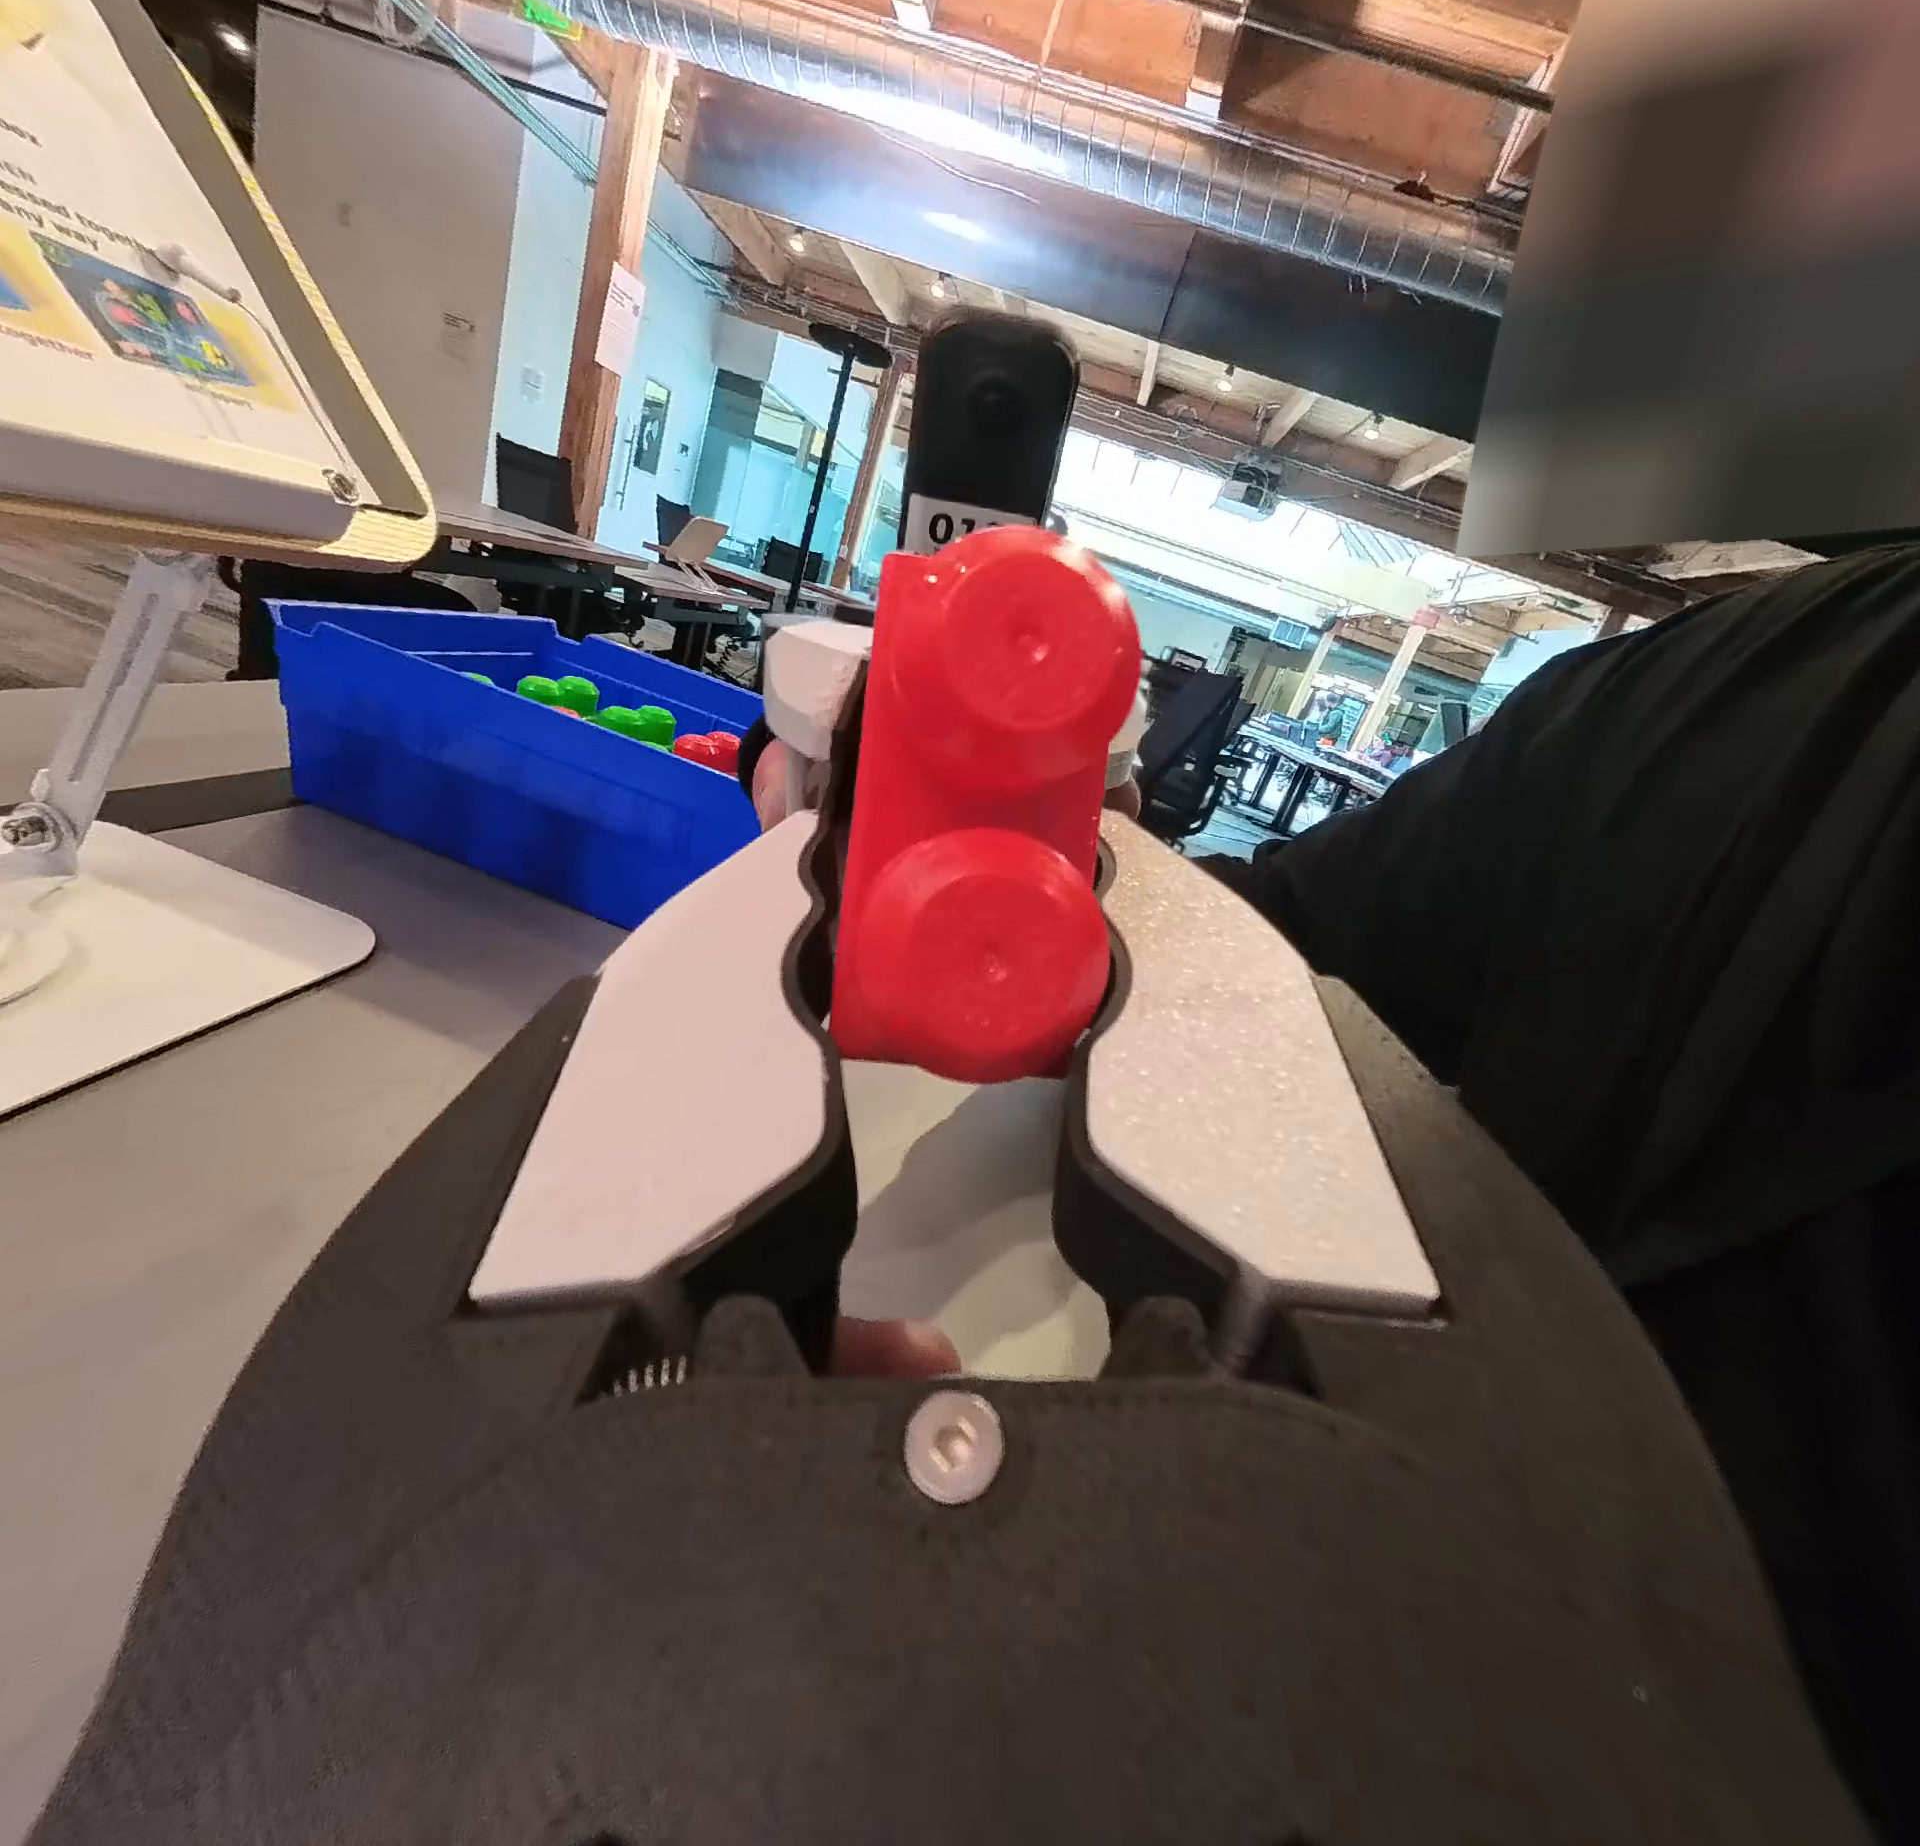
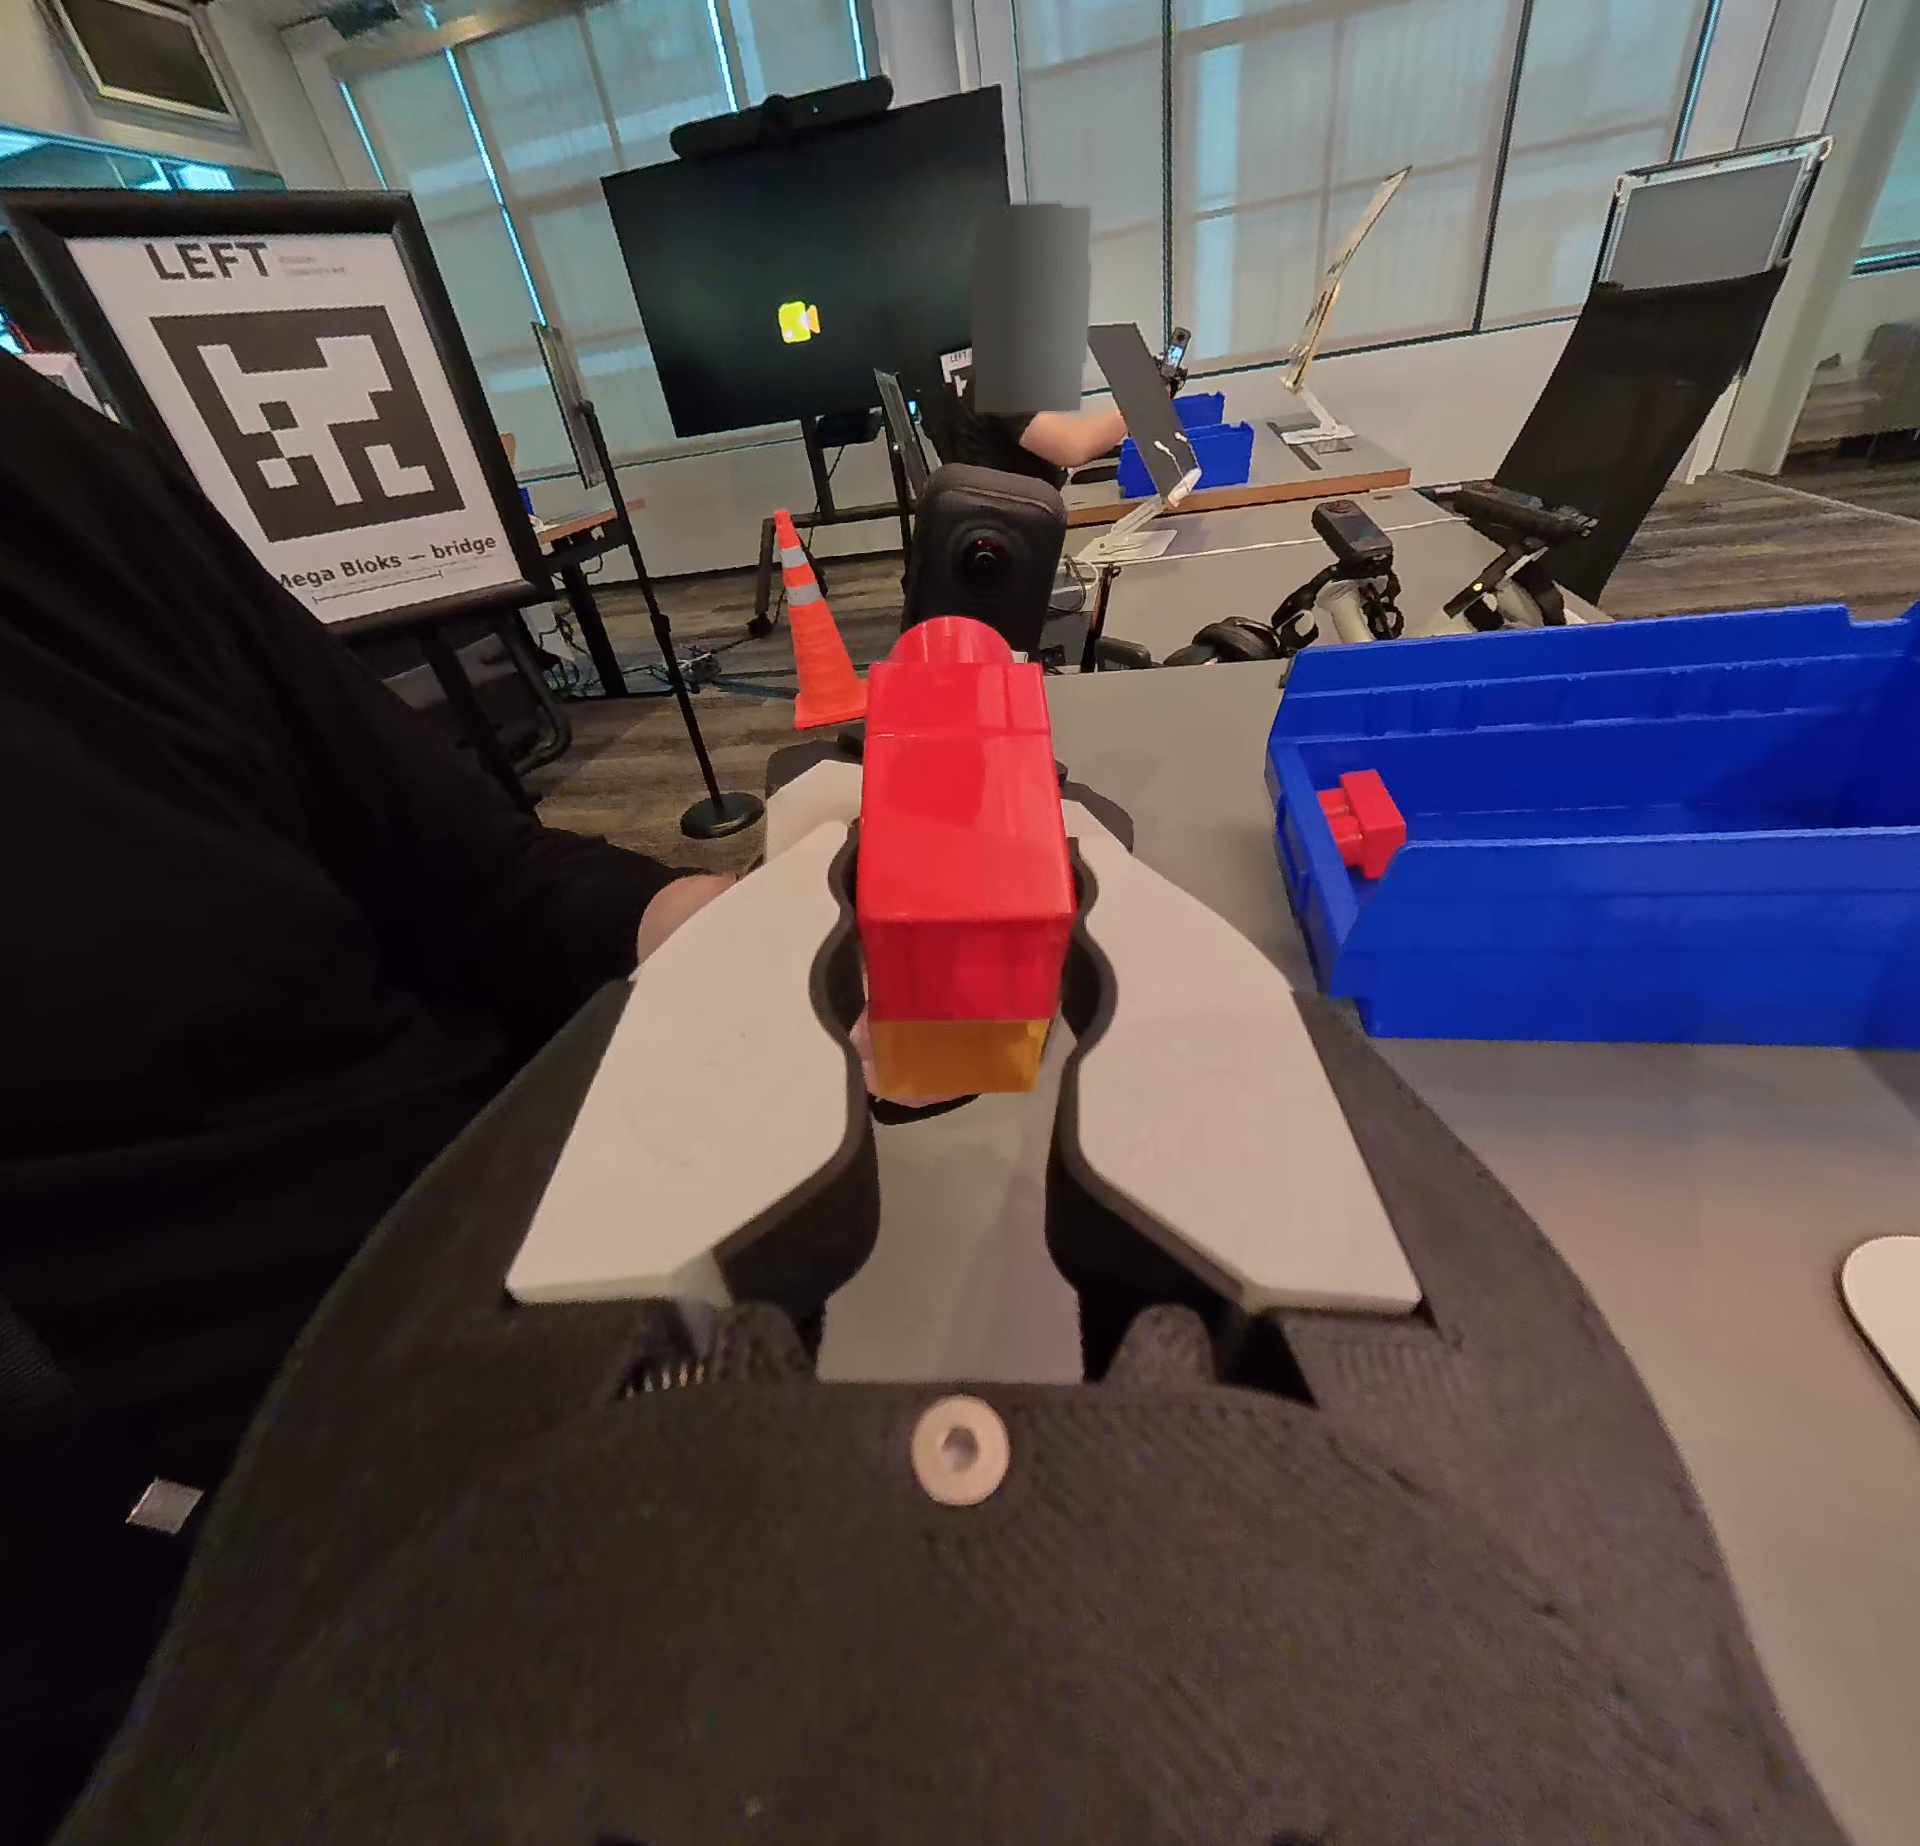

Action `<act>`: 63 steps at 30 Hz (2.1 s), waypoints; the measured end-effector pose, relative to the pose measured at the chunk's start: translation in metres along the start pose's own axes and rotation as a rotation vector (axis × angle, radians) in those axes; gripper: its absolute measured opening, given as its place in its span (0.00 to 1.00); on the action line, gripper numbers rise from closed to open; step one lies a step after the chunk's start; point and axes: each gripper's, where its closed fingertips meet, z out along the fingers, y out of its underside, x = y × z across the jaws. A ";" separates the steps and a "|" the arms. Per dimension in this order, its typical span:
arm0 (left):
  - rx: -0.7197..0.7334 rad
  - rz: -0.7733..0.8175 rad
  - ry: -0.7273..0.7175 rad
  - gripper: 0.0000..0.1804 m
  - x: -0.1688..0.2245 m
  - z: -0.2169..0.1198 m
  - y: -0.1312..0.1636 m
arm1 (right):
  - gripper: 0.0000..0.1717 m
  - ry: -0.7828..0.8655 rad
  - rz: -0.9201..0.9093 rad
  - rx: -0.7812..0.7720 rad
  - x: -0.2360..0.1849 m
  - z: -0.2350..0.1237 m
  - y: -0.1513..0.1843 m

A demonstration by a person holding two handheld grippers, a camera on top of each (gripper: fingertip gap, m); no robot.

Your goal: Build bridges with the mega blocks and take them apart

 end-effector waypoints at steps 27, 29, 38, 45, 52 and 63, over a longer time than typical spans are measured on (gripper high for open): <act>-0.004 0.013 0.000 0.23 0.000 -0.002 0.000 | 0.21 -0.026 0.054 0.029 0.000 0.001 0.001; -0.002 0.016 -0.004 0.23 0.000 -0.003 -0.001 | 0.21 -0.022 0.048 0.019 0.001 0.001 0.002; -0.003 0.022 -0.010 0.23 -0.001 -0.005 -0.002 | 0.21 -0.027 0.045 -0.001 0.001 0.001 0.005; -0.014 0.032 -0.007 0.23 -0.001 -0.005 -0.001 | 0.21 -0.027 0.047 -0.001 0.000 0.001 0.005; -0.020 0.031 -0.006 0.23 -0.002 -0.005 0.001 | 0.21 -0.027 0.054 -0.006 0.001 0.002 0.007; -0.079 0.020 -0.011 0.23 -0.004 -0.006 0.009 | 0.23 -0.009 0.003 -0.049 0.002 0.001 0.009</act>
